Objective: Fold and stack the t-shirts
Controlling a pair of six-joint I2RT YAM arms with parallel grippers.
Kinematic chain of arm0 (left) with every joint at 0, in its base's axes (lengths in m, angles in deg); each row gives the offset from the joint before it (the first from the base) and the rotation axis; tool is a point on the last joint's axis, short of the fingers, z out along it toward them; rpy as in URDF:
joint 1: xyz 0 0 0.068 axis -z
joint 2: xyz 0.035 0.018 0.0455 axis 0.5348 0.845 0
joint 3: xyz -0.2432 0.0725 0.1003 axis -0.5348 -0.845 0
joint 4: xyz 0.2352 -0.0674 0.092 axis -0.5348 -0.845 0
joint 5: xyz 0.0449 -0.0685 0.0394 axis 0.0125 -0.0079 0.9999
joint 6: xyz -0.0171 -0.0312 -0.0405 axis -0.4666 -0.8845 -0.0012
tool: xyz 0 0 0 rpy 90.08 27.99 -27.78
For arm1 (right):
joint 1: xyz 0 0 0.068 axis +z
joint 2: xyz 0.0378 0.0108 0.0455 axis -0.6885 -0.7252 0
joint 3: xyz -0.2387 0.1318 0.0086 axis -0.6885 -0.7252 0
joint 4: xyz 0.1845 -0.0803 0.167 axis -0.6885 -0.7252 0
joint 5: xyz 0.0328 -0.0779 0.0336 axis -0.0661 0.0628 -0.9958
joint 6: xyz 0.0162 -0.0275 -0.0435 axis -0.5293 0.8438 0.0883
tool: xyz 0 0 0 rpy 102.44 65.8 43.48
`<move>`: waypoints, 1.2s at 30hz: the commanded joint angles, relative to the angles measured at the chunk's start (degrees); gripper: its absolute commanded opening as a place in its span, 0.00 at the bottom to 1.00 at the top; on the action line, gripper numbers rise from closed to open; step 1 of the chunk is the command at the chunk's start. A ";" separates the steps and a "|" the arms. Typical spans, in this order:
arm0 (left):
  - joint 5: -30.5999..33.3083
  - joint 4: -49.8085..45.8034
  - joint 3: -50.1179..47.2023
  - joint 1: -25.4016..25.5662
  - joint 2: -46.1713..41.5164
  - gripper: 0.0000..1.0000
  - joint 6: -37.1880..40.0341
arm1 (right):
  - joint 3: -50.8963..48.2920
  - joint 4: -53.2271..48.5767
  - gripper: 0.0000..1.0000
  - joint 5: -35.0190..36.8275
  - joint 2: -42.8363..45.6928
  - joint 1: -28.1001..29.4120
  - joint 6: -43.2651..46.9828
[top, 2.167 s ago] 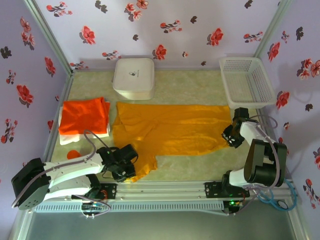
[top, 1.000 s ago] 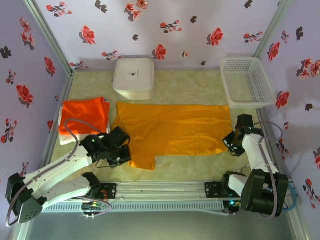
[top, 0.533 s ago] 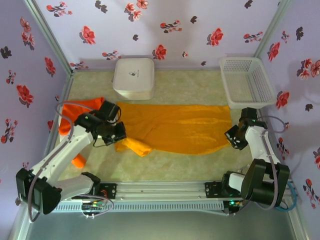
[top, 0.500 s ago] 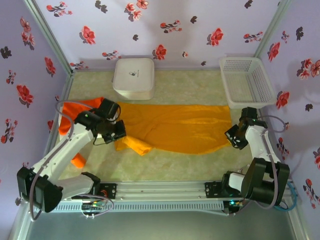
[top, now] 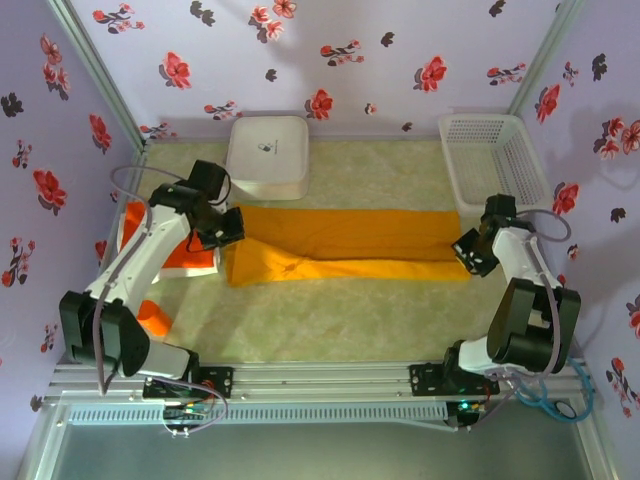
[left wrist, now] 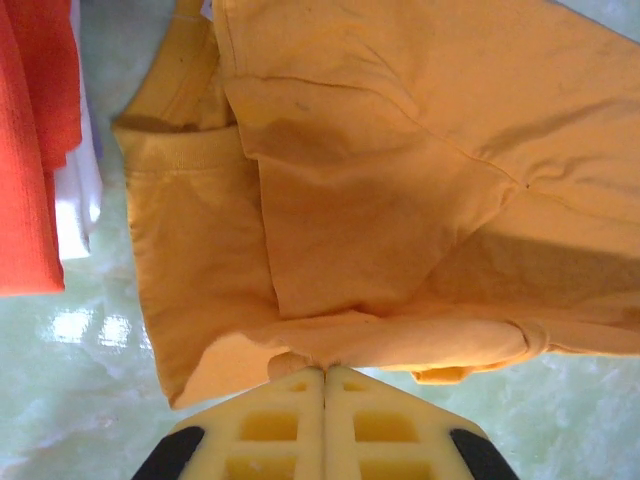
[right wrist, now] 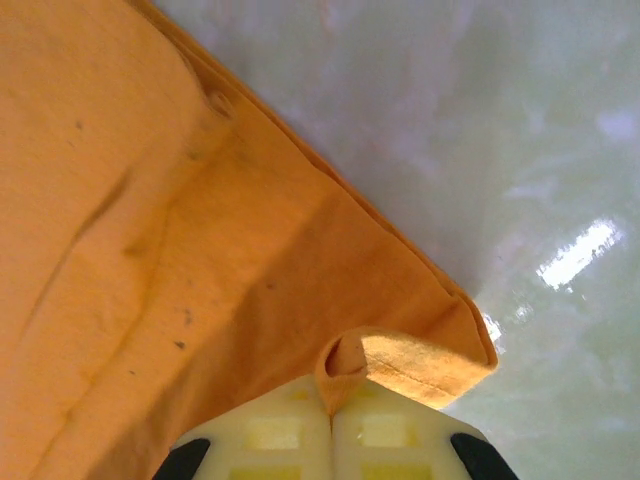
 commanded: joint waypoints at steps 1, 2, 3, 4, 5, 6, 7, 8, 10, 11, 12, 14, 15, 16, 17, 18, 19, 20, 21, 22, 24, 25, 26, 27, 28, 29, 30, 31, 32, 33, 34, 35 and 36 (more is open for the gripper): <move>-0.17 0.61 2.36 -1.05 2.56 0.00 3.98 | 3.13 1.79 0.00 0.44 -2.26 -0.39 0.93; -0.17 0.74 2.73 -1.12 3.35 0.00 4.39 | 3.55 2.20 0.00 0.05 -2.95 -0.40 1.02; -0.16 0.77 3.12 -1.18 3.99 0.00 4.73 | 3.96 2.56 0.00 -0.48 -3.69 -0.40 1.20; -0.17 0.79 3.51 -1.31 4.71 0.00 5.20 | 4.43 2.83 0.00 -0.99 -4.51 -0.41 1.31; -0.13 0.91 3.78 -1.36 5.16 0.00 5.58 | 4.86 3.19 0.00 -1.49 -5.25 -0.39 1.34; -0.15 1.10 4.03 -1.47 5.58 0.00 5.83 | 4.99 3.52 0.00 -1.81 -5.92 -0.39 1.37; -0.08 1.25 4.13 -1.63 5.99 0.00 6.01 | 5.13 4.05 0.00 -2.23 -6.30 -0.37 1.34; 0.01 1.30 4.24 -1.85 6.32 0.00 6.24 | 5.31 4.60 0.00 -2.61 -6.93 -0.30 1.37; 0.25 1.48 4.54 -2.22 7.13 0.00 6.91 | 5.67 5.17 0.00 -2.89 -8.00 -0.11 1.37; 0.27 1.45 4.78 -2.54 7.65 0.00 7.30 | 5.88 5.39 0.00 -3.12 -8.59 0.03 1.29; 0.25 1.49 4.87 -2.73 8.12 0.00 7.49 | 6.11 5.51 0.00 -3.38 -9.30 0.22 1.39; 0.27 1.78 5.22 -2.81 8.95 0.00 7.83 | 6.40 5.85 0.00 -3.72 -10.15 0.39 1.29; 0.27 1.83 5.45 -2.81 9.30 0.00 7.98 | 6.49 6.03 0.00 -3.87 -10.37 0.47 1.31; 0.27 1.91 5.62 -2.79 9.69 0.00 8.07 | 6.67 6.14 0.00 -3.88 -10.50 0.50 1.20; 0.27 2.00 5.82 -2.88 10.05 0.00 8.25 | 6.73 6.27 0.00 -3.94 -10.65 0.55 1.15; 0.27 2.07 5.96 -2.82 10.36 0.00 8.36 | 6.66 6.57 0.00 -3.98 -10.79 0.64 1.00; 0.27 2.17 5.98 -2.89 10.67 0.00 8.43 | 6.79 6.64 0.00 -3.98 -10.80 0.66 0.82; 0.27 2.43 5.99 -2.88 10.93 0.00 8.36 | 7.00 6.67 0.02 -3.98 -10.93 0.59 0.82; 0.27 2.66 6.05 -2.88 11.20 0.00 8.30 | 7.27 6.42 0.04 -3.84 -11.19 0.68 0.85; 0.27 2.74 6.24 -2.92 11.56 0.00 8.27 | 7.49 6.25 0.06 -3.81 -11.36 0.71 0.80; 0.27 2.89 6.72 -2.85 12.19 0.00 8.12 | 7.64 6.60 0.14 -4.22 -11.57 0.72 1.01; 0.27 2.99 6.85 -2.85 12.43 0.00 8.07 | 7.59 6.88 0.18 -4.58 -11.44 0.82 1.06; 0.19 3.26 7.02 -2.89 12.65 0.00 7.95 | 7.56 7.11 0.25 -4.81 -11.35 0.87 1.14; 0.19 3.38 7.10 -2.86 12.90 0.00 7.90 | 7.55 7.16 0.32 -4.90 -11.13 0.93 1.23; 0.18 3.39 7.26 -2.92 13.09 0.00 7.86 | 7.48 7.28 0.37 -5.11 -10.74 0.96 1.32; 0.18 3.48 7.41 -2.85 13.29 0.00 7.96 | 7.35 7.61 0.43 -5.49 -10.17 1.09 1.35; 0.18 3.46 7.57 -2.90 13.52 0.00 8.06 | 7.00 7.93 0.48 -5.88 -9.52 1.04 1.37; 0.17 3.47 7.80 -2.92 13.70 0.00 8.18 | 6.81 8.07 0.52 -6.15 -8.78 1.20 1.41; 0.23 3.48 7.98 -2.86 13.91 0.00 8.33 | 6.59 8.08 0.54 -6.47 -8.07 1.33 1.34; 0.16 3.49 8.22 -2.92 14.19 0.00 8.51 | 6.48 7.95 0.54 -6.70 -7.38 1.44 1.36; 0.18 3.40 8.42 -2.92 14.32 0.00 8.61 | 6.25 7.83 0.54 -7.01 -6.92 1.58 1.27; 0.16 3.40 8.65 -2.88 14.57 0.00 8.82 | 6.05 7.82 0.54 -7.66 -6.27 1.74 1.24; 0.18 3.34 8.87 -2.86 14.87 0.00 8.92 | 5.73 7.77 0.54 -8.14 -5.74 1.88 1.13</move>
